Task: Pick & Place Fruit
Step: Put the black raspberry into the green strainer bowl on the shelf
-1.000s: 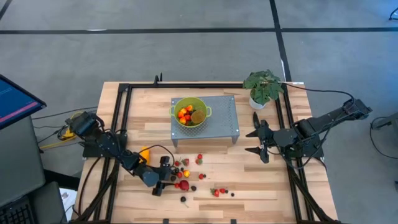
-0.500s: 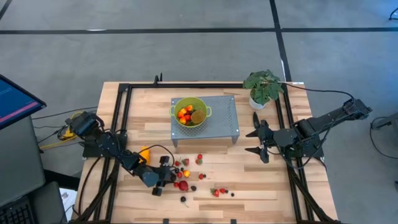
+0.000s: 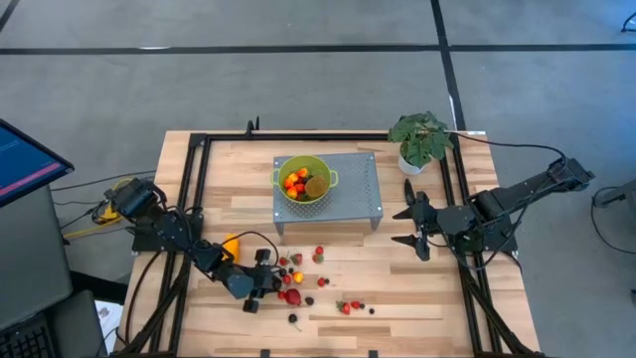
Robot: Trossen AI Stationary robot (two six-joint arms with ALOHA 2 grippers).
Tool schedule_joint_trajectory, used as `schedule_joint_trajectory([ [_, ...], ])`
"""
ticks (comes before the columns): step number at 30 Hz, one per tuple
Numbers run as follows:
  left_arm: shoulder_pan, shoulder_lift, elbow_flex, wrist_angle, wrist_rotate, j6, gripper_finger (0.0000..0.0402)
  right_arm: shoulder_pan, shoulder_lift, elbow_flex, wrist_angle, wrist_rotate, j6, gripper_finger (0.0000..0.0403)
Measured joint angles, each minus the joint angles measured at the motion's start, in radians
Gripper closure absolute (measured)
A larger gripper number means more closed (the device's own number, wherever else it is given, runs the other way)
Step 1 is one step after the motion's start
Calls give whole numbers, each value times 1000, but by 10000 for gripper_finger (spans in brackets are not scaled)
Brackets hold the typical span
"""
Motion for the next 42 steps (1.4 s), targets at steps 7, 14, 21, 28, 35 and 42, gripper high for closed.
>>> schedule_joint_trajectory([
  [7,1,-32,-5,0,17,-1,289,0,0,0,0,0,0,101],
  [14,7,-179,-3,28,10,-1,289,0,0,0,0,0,0,101],
  [21,72,-344,-3,159,-59,110,289,0,0,0,0,0,0,101],
  [28,221,-453,-1,390,-68,320,289,0,0,0,1,0,0,101],
  [35,417,-500,0,449,-68,427,289,0,0,0,1,0,0,101],
  [42,563,-492,0,443,-68,423,289,0,0,0,2,0,0,101],
])
